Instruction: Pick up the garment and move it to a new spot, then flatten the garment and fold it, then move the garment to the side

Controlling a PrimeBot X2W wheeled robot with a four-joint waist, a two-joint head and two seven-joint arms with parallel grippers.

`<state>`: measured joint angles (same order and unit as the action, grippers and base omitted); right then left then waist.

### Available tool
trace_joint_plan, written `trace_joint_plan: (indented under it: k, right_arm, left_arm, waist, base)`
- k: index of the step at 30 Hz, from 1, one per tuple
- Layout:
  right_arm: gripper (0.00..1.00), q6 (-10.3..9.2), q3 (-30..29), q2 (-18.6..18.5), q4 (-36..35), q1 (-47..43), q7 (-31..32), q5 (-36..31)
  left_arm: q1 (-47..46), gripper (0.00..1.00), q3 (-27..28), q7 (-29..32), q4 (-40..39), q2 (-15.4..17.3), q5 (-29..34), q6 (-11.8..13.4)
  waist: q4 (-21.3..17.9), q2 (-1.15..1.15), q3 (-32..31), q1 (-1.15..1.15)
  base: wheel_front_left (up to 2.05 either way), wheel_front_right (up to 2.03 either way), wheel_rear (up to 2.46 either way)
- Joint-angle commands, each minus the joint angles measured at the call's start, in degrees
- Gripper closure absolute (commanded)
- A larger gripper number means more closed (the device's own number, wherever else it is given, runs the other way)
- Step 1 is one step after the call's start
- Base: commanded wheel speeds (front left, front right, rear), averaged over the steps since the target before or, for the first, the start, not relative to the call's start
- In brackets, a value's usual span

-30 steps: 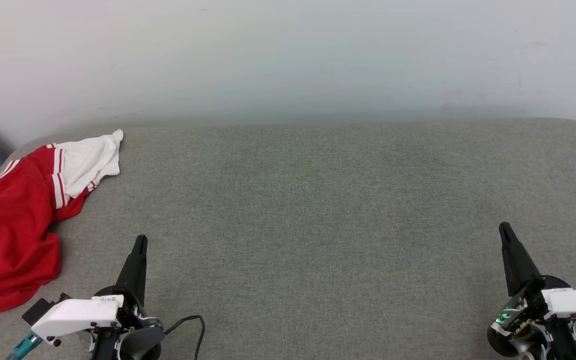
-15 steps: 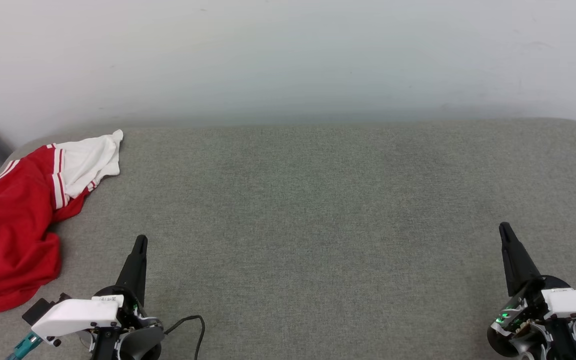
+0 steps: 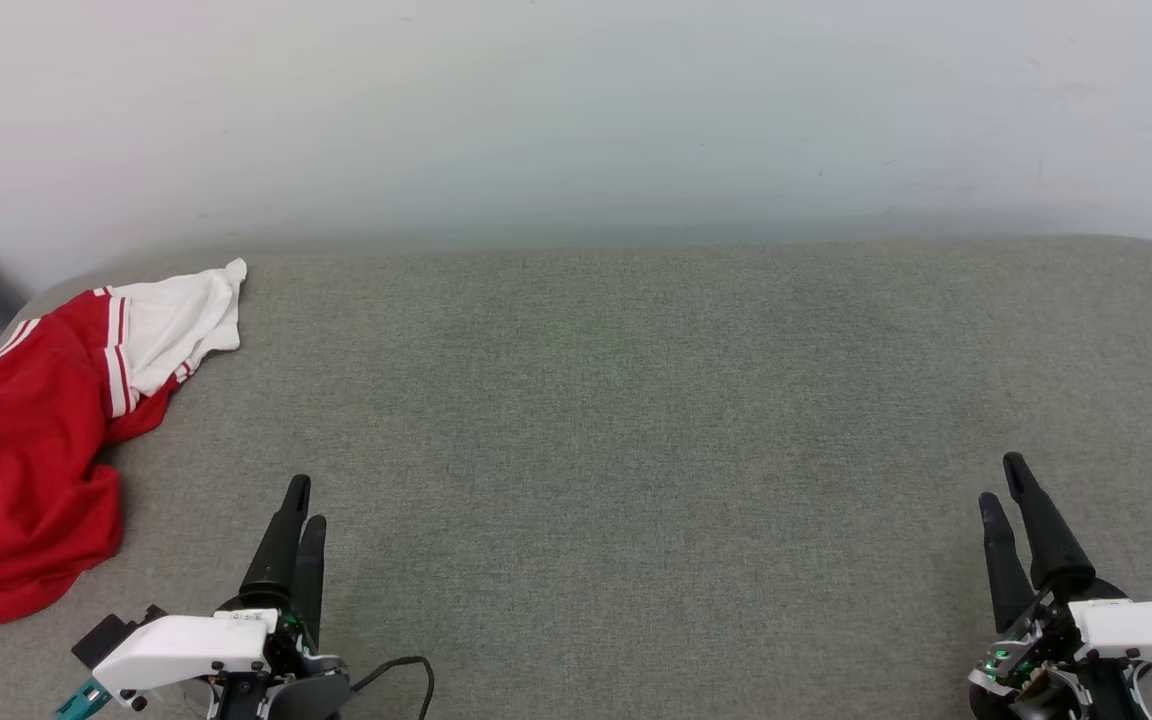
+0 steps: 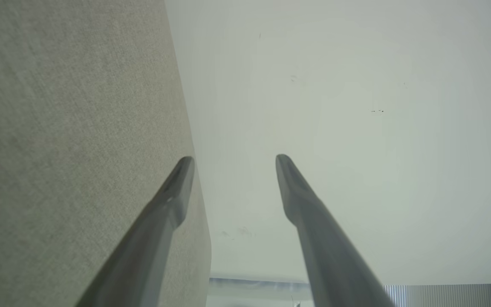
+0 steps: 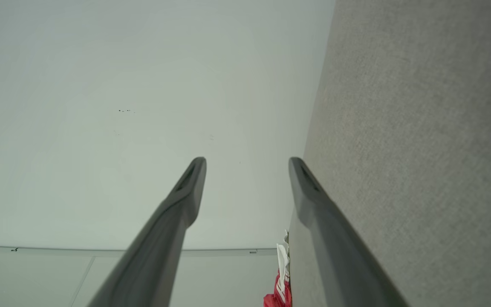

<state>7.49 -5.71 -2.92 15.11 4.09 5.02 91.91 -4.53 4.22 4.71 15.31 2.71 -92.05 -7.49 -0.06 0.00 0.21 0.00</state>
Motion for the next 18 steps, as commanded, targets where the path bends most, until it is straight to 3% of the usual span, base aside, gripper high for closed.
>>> trace_joint_plan:
  k: [1, 9, 18]
  right_arm:
    - [0.0, 0.01, 0.57, -0.12, -1.63, 0.72, -0.77, -0.68]
    - [0.0, 0.01, 2.45, -0.9, -2.53, 0.26, -3.1, -4.25]
    - [0.0, 0.01, 3.28, -1.38, -2.89, 0.28, -5.36, -13.76]
  left_arm:
    - [-1.63, 0.0, -0.97, -0.82, -1.47, 0.09, 0.77, -0.01]
    - [-1.73, 0.0, -2.41, -2.97, -3.27, 0.11, 4.5, -0.01]
    - [-1.95, 0.0, -5.45, -5.14, -5.01, 0.2, 16.97, -0.01]
  waist:
    - [-0.02, 0.0, 0.0, 0.0]
    - [-0.04, 0.0, -0.02, 0.0]
    - [0.04, 0.0, -0.14, 0.0]
  base:
    - [0.0, 0.0, 0.0]
    - [0.0, 0.0, 0.0]
    - [0.0, 0.0, 0.0]
